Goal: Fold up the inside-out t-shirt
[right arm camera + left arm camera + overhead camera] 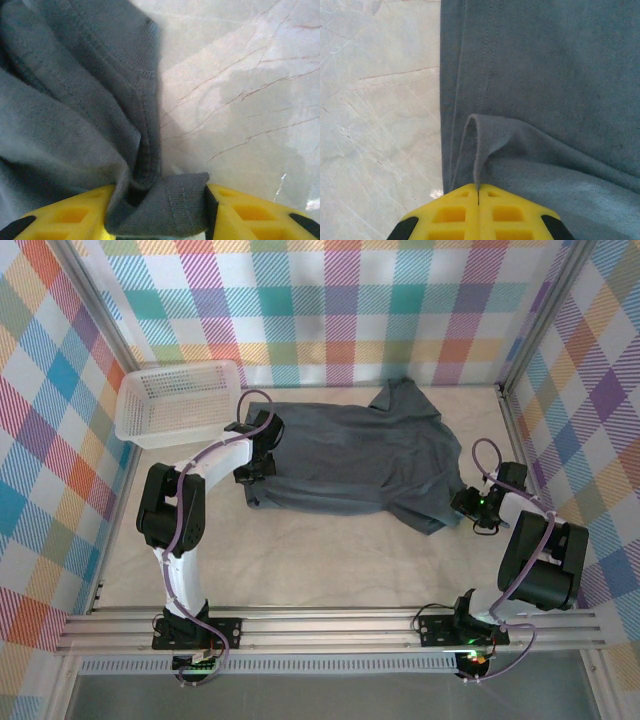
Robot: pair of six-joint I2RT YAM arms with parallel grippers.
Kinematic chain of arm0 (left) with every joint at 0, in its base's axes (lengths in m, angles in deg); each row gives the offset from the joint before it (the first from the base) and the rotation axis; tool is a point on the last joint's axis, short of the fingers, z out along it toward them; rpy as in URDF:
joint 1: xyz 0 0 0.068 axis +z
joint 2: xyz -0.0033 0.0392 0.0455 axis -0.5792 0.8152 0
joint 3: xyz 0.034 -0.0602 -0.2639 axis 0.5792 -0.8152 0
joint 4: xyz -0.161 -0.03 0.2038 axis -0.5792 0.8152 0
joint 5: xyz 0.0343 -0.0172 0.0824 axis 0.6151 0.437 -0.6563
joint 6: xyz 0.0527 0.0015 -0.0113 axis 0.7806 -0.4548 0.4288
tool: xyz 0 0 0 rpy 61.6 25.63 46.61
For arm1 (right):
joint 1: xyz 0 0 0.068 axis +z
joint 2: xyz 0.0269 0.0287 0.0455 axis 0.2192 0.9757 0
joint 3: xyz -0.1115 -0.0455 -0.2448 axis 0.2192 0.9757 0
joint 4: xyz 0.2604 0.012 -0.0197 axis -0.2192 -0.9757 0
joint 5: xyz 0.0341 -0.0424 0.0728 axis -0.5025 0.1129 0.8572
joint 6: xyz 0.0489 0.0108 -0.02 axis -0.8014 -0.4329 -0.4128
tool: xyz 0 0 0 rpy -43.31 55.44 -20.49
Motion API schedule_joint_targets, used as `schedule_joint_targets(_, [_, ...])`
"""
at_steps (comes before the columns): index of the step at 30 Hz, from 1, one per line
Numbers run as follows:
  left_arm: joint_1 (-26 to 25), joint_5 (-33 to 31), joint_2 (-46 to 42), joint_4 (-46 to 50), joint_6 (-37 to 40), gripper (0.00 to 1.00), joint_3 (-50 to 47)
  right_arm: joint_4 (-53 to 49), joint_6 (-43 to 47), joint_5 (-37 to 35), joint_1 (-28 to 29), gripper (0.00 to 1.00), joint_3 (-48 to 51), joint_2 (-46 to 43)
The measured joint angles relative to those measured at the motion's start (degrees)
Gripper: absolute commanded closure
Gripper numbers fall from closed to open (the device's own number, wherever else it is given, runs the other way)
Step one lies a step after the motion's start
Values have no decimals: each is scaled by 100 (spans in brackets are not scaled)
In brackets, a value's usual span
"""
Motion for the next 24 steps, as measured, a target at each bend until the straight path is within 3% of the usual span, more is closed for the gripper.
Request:
schedule_joint_targets(6, [4,79,0,0,0,100,0,-138,-109,-96,0,74,66,-37])
schedule_joint_targets(7, [4,81,0,2,0,100,0,-175,-125,-129,0,70,66,-50])
schedule_joint_targets(8, [4,81,0,2,0,100,0,-219,-155,-166,0,56,68,-81])
schedule_joint_targets(9, [4,81,0,0,0,100,-7,-264,-192,-205,-2,49,68,-127])
schedule_joint_targets(12, [4,79,-33,-17,0,100,-87,-378,-275,-354,0,48,70,-315])
schedule_joint_targets(19, [4,79,-96,-17,-2,100,-166,-378,-407,-868,-2,88,70,-345])
schedule_joint_targets(22, [4,98,-98,-17,-2,100,-166,-393,-424,-999,-2,99,68,-195])
schedule_joint_targets(24, [4,114,-98,-15,-2,100,-166,-417,-442,-999,-2,100,68,-168])
